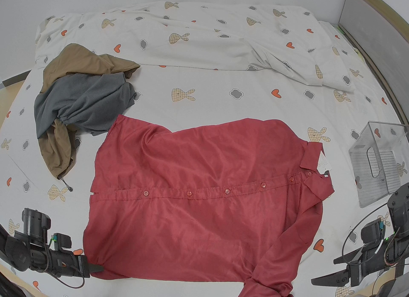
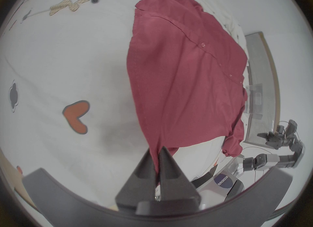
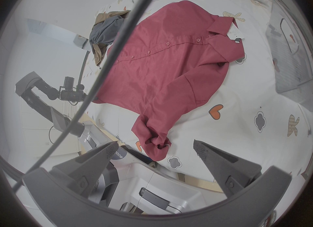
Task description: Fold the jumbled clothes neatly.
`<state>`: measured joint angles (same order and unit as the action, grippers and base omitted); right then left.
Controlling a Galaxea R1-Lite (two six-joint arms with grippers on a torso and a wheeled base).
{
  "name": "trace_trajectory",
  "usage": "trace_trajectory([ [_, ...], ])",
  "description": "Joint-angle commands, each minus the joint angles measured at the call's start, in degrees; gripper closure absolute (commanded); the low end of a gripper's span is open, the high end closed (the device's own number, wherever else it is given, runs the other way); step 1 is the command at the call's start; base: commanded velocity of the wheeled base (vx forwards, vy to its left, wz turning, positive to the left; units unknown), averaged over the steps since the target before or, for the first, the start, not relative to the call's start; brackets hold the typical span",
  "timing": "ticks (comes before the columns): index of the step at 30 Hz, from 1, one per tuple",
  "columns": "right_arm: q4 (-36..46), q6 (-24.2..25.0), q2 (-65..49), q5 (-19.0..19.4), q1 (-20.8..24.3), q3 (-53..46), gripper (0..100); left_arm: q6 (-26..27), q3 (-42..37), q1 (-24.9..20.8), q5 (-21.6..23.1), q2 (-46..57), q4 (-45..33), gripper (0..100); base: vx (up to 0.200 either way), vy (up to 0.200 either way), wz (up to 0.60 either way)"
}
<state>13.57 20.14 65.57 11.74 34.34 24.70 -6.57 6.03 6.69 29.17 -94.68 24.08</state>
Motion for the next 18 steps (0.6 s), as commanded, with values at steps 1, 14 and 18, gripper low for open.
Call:
trace_trajectory([
  [1, -2.3, 0.1, 0.7, 0.5, -0.8, -0.7, 0, -1.4, 10.2, 0.3, -3.9, 7.3, -12.3, 100, 0.000, 0.000, 0.00],
  [14, -4.6, 0.1, 3.5, 0.5, -2.2, -1.3, 0, -1.3, 12.2, 0.3, -3.9, 8.6, -17.9, 0, 0.000, 0.000, 0.00],
  [18, -4.6, 0.1, 4.1, 0.4, -2.8, -1.3, 0, -1.6, 12.7, 0.4, -4.1, 8.6, -17.9, 0, 0.000, 0.000, 0.00],
])
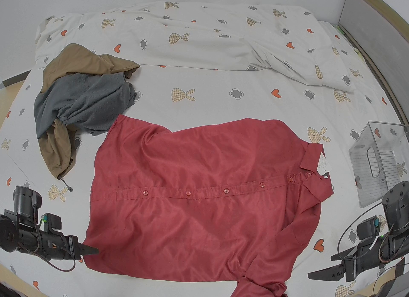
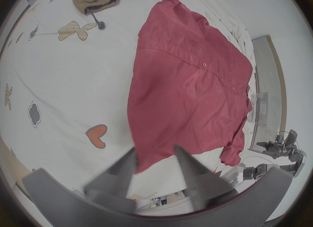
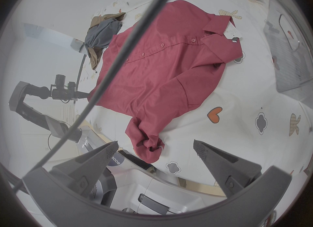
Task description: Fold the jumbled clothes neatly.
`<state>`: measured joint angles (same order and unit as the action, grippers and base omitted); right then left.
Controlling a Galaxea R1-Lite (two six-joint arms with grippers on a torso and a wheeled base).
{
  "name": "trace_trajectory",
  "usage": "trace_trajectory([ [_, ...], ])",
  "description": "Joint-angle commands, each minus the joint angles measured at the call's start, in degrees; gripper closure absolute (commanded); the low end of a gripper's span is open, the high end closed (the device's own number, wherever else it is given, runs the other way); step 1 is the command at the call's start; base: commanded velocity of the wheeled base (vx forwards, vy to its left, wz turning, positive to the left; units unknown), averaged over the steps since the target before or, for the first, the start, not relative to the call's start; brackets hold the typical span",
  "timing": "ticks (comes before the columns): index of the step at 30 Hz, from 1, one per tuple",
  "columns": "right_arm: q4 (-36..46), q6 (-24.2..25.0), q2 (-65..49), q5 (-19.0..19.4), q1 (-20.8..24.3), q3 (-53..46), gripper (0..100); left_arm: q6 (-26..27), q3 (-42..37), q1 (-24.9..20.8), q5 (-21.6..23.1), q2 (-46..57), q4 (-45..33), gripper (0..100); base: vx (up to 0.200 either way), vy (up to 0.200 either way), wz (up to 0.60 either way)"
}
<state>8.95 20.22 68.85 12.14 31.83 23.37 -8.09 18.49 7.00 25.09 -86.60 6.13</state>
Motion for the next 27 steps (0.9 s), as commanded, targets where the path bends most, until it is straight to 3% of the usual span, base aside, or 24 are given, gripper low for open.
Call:
trace_trajectory([
  [1, -0.2, 0.0, 2.0, 0.1, -1.5, 0.0, 0, 0.0, 1.4, 1.5, -0.9, 1.0, -0.2, 0, 0.000, 0.000, 0.00],
  [10, -6.4, 1.7, 9.5, 0.1, -5.8, 0.0, 0, -0.5, 8.2, 5.2, -5.7, 1.5, -0.2, 0, 0.000, 0.000, 0.00],
  [11, -12.5, 3.2, 16.9, 0.0, -6.5, 0.1, 0, -2.1, 13.2, 5.3, -5.7, 2.7, -0.2, 0, 0.000, 0.000, 0.00],
  [13, -15.4, 3.6, 20.3, 0.0, -6.3, 0.1, 0, -2.9, 14.7, 4.4, -4.3, 3.4, -0.2, 0, 0.000, 0.000, 0.00],
  [14, -19.1, 3.8, 24.2, -0.1, -5.9, 0.3, 0, -3.5, 15.9, 1.7, -0.2, 3.9, -0.2, 0, 0.000, 0.000, 0.00],
  [15, -19.1, 3.8, 24.2, -0.1, -5.9, 0.3, 0, -3.5, 15.9, 1.7, -0.2, 3.9, -0.2, 0, 0.000, 0.000, 0.00],
  [17, -26.5, 3.9, 30.2, -0.2, -5.8, 0.1, 0, -4.0, 17.0, -2.0, 11.7, 3.6, 0.1, 0, 0.000, 0.000, 0.00],
  [20, -28.5, 3.9, 32.0, -0.3, -6.3, 0.1, 0, -4.0, 18.5, -3.7, 17.9, 1.1, 0.2, 0, 0.000, 0.000, 0.00],
  [27, -28.6, 3.9, 32.1, -0.3, -6.5, 0.9, 0, -4.3, 19.7, -8.2, 18.9, -10.9, 6.0, 0, 0.000, 0.000, 0.00],
])
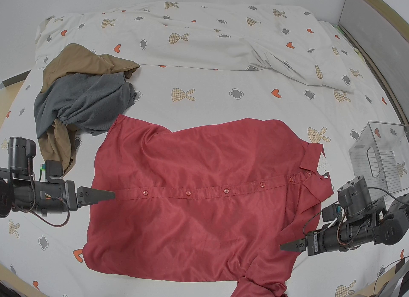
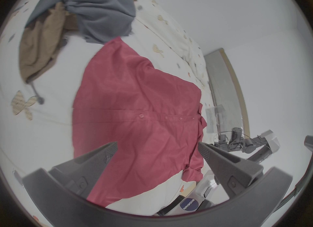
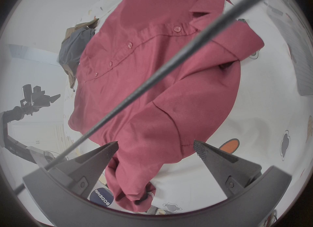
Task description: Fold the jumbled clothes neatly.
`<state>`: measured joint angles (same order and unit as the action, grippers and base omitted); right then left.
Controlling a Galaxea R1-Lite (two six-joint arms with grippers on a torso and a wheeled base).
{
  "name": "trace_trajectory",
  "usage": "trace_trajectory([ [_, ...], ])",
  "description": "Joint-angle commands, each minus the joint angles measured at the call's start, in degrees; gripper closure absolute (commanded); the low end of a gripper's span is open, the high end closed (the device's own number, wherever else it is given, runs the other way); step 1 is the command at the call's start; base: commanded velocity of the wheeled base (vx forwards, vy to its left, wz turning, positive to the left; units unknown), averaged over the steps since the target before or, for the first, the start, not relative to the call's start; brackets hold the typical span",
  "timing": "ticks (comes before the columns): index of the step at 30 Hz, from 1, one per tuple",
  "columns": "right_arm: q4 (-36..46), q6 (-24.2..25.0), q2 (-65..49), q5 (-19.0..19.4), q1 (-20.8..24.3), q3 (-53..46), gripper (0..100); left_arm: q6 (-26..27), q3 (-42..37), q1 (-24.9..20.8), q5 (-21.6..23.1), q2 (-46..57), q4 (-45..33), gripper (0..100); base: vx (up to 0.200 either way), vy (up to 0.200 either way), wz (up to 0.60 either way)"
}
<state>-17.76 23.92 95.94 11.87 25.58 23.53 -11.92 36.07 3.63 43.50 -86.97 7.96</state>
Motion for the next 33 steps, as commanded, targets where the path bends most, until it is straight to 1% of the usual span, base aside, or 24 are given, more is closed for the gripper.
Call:
trace_trajectory([
  [1, -2.0, 0.3, 5.3, 0.2, -0.3, 1.2, 0, -0.6, 1.8, -5.0, 0.4, -12.3, 5.6, 0, 0.000, 0.000, 0.00],
  [3, -1.9, 0.4, 5.7, 0.2, -0.1, 3.2, 0, -0.8, 1.1, -5.0, 0.4, -14.9, 7.7, 0, 0.000, 0.000, 0.00],
  [6, -1.9, 2.3, 5.3, 0.3, 0.4, 6.0, 0, -1.2, 0.8, -4.9, 0.4, -17.7, 9.6, 0, 0.000, 0.000, 0.00],
  [7, -1.5, 3.1, 5.1, 0.3, 0.7, 7.7, 0, -1.3, 0.8, -4.9, 0.4, -18.9, 9.9, 0, 0.000, 0.000, 0.00],
  [11, -1.3, 3.2, 5.8, 0.1, 2.3, 8.1, 0, -1.3, 1.1, -4.9, 0.4, -20.9, 9.9, 0, 0.000, 0.000, 0.00],
  [14, -1.3, 3.2, 7.9, -0.2, 3.3, 6.4, 0, -1.3, 1.2, -4.9, 0.4, -21.7, 9.9, 0, 0.000, 0.000, 0.00],
  [17, -1.3, 3.1, 9.7, -0.3, 3.3, 4.7, 0, -1.3, 1.2, -4.9, 0.4, -21.8, 9.9, 0, 0.000, 0.000, 0.00],
  [22, -1.5, 2.6, 9.2, -0.4, 1.0, -3.2, 0, -1.3, 1.3, -4.8, 0.4, -22.1, 9.8, 0, 0.000, 0.000, 0.00],
  [24, -1.5, 2.4, 6.8, -0.4, -0.7, -5.8, 0, -1.3, 1.4, -4.6, 0.4, -22.2, 9.8, 0, 0.000, 0.000, 0.00],
  [25, -1.5, 2.4, 6.8, -0.4, -0.7, -5.8, 0, -1.3, 1.4, -4.6, 0.4, -22.2, 9.8, 0, 0.000, 0.000, 0.00],
  [27, -1.5, 2.3, 3.2, -0.3, -2.1, -8.5, 0, -1.3, 1.4, -4.6, 0.4, -22.5, 9.8, 0, 0.000, 0.000, 0.00],
  [28, -1.5, 2.3, 3.2, -0.3, -2.1, -8.5, 0, -1.3, 1.4, -4.6, 0.4, -22.5, 9.8, 0, 0.000, 0.000, 0.00],
  [31, -1.0, 2.4, -4.4, -0.3, -2.5, -10.3, 0, -1.3, 1.4, -4.6, 0.3, -22.5, 9.7, 0, 0.000, 0.000, 0.00],
  [32, -1.0, 2.4, -4.4, -0.3, -2.5, -10.3, 0, -1.3, 1.4, -4.6, 0.3, -22.5, 9.7, 0, 0.000, 0.000, 0.00],
  [33, 0.2, 2.4, -8.0, -0.3, -2.1, -10.1, 0, -1.3, 1.4, -4.6, 0.3, -22.5, 9.7, 0, 0.000, 0.000, 0.00],
])
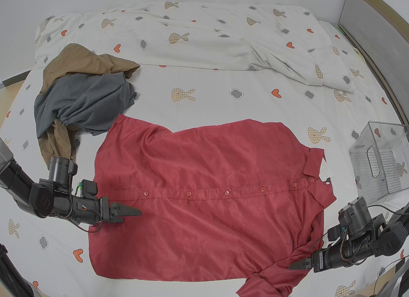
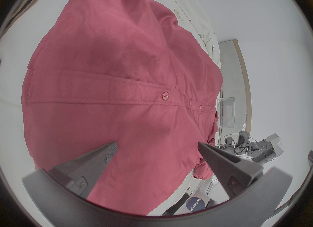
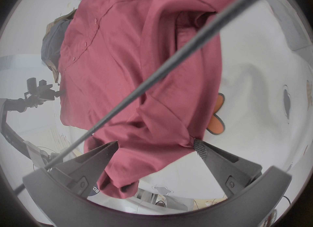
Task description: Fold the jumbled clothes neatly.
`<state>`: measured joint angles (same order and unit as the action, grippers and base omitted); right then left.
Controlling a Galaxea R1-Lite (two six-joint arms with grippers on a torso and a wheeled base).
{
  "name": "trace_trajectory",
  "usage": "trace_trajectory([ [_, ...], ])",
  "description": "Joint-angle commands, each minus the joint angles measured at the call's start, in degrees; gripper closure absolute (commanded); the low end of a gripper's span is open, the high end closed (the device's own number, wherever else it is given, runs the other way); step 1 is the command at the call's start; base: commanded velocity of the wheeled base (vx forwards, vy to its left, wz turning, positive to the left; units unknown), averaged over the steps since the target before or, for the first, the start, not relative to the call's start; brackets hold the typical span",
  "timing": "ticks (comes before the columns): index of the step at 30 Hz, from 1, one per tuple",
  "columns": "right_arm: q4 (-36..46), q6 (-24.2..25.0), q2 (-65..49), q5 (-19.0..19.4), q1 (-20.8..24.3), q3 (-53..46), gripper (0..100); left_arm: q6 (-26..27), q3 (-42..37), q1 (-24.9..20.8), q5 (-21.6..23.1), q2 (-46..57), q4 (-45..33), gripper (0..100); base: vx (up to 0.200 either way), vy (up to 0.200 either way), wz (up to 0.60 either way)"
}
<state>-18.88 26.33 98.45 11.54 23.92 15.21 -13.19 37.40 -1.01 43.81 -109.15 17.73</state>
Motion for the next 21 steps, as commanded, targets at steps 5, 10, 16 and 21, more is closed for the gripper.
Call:
trace_trajectory([
  [5, 4.3, 0.5, -17.2, 0.1, -0.4, 3.1, 0, 0.0, 0.0, 0.0, 0.0, -0.3, -0.3, 0, 0.000, 0.000, 0.00],
  [10, 4.3, 0.6, -17.4, 0.7, -0.1, 8.9, 0, 0.0, 0.0, 0.0, 0.0, -0.1, -0.4, 0, 0.000, 0.000, 0.00],
  [16, 3.8, 0.7, -2.8, 0.3, 2.4, 15.7, 0, 0.0, 0.0, -0.1, 0.0, 0.1, -0.5, 0, 0.000, 0.000, 0.00],
  [21, 3.9, 0.6, 1.7, 0.1, 3.5, 16.9, 0, -0.1, 0.4, 0.0, -2.0, -0.4, -0.6, 0, 0.000, 0.000, 0.00],
])
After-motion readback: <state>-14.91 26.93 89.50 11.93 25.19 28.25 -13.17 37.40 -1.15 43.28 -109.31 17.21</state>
